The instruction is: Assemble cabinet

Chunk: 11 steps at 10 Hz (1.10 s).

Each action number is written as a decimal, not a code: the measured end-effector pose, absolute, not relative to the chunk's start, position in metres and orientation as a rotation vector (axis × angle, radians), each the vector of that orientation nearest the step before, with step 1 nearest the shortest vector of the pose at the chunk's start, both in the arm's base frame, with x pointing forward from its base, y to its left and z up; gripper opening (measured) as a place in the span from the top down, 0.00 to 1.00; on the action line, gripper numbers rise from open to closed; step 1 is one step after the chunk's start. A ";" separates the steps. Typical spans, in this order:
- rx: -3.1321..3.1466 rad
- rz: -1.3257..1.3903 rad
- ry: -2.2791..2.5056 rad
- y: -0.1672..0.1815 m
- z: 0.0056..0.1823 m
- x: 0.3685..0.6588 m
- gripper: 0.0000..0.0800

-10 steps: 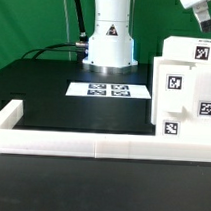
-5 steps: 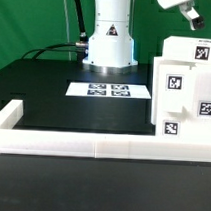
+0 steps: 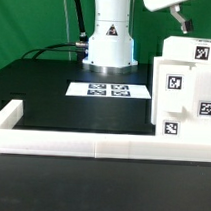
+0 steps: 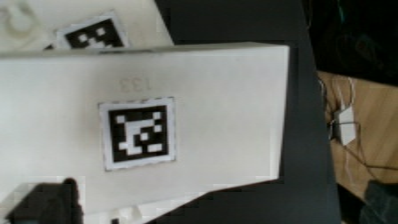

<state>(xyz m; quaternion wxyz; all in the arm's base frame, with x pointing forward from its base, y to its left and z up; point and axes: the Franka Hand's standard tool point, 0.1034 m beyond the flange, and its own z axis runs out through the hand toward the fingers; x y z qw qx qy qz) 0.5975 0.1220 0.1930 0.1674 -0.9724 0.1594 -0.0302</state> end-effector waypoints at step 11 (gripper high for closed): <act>-2.690 -0.259 -1.284 0.116 0.185 0.594 0.00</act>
Offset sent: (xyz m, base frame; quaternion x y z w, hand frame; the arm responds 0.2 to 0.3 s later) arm -0.0017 0.0012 0.0035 -0.0057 -0.0030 -0.2986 0.9544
